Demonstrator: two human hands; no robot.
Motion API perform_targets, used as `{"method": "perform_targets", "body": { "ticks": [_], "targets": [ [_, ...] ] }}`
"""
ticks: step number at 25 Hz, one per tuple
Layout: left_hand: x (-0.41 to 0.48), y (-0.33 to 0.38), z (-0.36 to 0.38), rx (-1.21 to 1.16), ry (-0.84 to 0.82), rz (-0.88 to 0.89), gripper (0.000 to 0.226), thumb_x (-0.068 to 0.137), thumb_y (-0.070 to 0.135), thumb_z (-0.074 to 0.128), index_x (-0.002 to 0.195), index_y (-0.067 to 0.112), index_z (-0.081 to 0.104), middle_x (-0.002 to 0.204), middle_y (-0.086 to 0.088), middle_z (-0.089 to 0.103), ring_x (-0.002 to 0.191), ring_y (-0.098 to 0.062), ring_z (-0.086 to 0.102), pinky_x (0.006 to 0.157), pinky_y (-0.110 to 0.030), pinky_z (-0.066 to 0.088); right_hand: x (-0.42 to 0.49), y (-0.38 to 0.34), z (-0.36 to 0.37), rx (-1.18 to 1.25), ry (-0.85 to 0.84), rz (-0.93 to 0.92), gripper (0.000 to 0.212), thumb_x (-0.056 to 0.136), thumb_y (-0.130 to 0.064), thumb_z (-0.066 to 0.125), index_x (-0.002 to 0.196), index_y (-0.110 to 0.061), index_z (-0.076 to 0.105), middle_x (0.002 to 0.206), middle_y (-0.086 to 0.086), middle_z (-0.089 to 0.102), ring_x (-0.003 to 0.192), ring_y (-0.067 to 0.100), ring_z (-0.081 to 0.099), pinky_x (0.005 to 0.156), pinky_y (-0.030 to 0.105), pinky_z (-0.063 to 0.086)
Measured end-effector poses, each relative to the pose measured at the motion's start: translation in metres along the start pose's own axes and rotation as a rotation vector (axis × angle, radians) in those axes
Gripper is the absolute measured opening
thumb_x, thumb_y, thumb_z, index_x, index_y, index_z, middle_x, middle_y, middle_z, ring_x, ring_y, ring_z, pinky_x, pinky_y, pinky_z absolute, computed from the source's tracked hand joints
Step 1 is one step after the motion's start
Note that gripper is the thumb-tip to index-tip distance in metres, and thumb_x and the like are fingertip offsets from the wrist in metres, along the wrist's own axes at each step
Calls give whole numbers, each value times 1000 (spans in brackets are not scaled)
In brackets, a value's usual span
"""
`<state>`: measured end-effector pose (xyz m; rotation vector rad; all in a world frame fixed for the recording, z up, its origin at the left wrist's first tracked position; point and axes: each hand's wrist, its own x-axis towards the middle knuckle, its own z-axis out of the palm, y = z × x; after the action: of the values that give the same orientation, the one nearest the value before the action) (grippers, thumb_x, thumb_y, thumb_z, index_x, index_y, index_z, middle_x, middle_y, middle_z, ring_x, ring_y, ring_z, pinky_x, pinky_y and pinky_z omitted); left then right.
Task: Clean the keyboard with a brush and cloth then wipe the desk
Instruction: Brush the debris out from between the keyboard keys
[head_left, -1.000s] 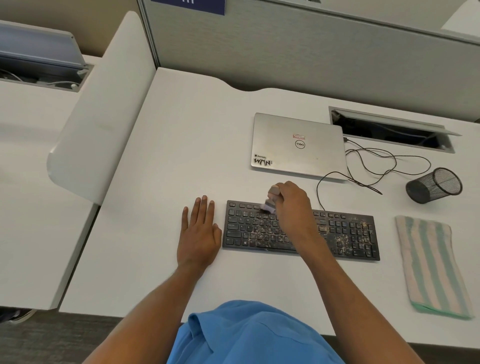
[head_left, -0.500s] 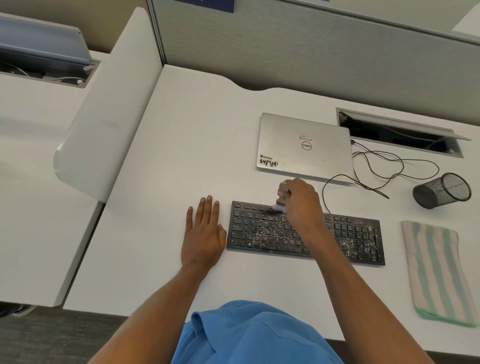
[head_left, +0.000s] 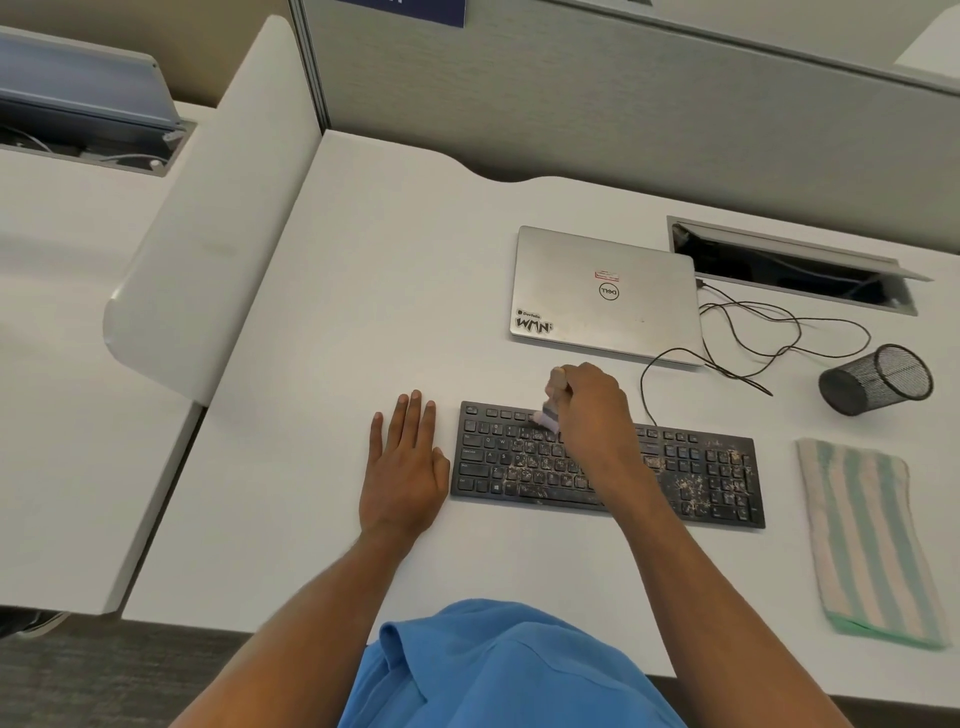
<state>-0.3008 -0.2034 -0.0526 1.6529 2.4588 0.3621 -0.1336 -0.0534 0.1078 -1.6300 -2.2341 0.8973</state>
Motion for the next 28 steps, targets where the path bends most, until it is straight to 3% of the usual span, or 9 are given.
{"method": "perform_targets", "body": {
  "ticks": [2,8,11,15,20,24,28],
  "targets": [
    [0,1,0,-4,6,4,66,103,32,29,167,11,27,176,-9,17,164,-24,10,133,-52,8,2,3,3,-57,72,-30,25,101,-16,48,76,-15,48,81,6,54,63,10,50,61,29,54],
    [0,1,0,5,4,6,67,103,33,27,167,12,25,176,-9,16,164,-24,9,133,-51,7,-7,-14,14,95,141,-34,33,100,-11,50,68,-3,52,67,7,57,58,-5,57,49,20,43],
    [0,0,0,5,6,6,66,103,32,27,166,12,27,176,-9,17,164,-25,11,133,-52,8,-8,-9,16,33,99,-16,35,100,-10,50,66,-6,50,60,4,56,52,4,51,49,27,38],
    [0,1,1,3,9,4,66,103,32,28,166,11,28,175,-10,19,164,-25,11,133,-52,8,0,-4,9,-11,115,50,28,100,-18,54,74,-8,56,70,5,61,59,15,51,53,29,38],
    [0,0,1,2,5,4,66,104,33,27,167,12,25,176,-9,16,164,-24,10,133,-51,8,-6,-7,16,65,141,12,33,102,-16,52,69,-8,52,64,1,54,53,5,46,51,21,34],
    [0,0,1,-3,9,6,66,104,33,27,166,12,26,176,-9,18,164,-24,11,133,-52,8,-8,-1,14,-18,93,15,34,100,-13,53,66,-11,50,61,-1,52,53,7,41,51,26,31],
    [0,0,2,-11,19,8,66,104,32,28,166,11,28,175,-10,19,164,-25,12,132,-53,10,-14,2,10,-25,98,36,30,100,-15,53,71,-10,53,66,2,55,55,10,43,48,19,29]
  ]
}}
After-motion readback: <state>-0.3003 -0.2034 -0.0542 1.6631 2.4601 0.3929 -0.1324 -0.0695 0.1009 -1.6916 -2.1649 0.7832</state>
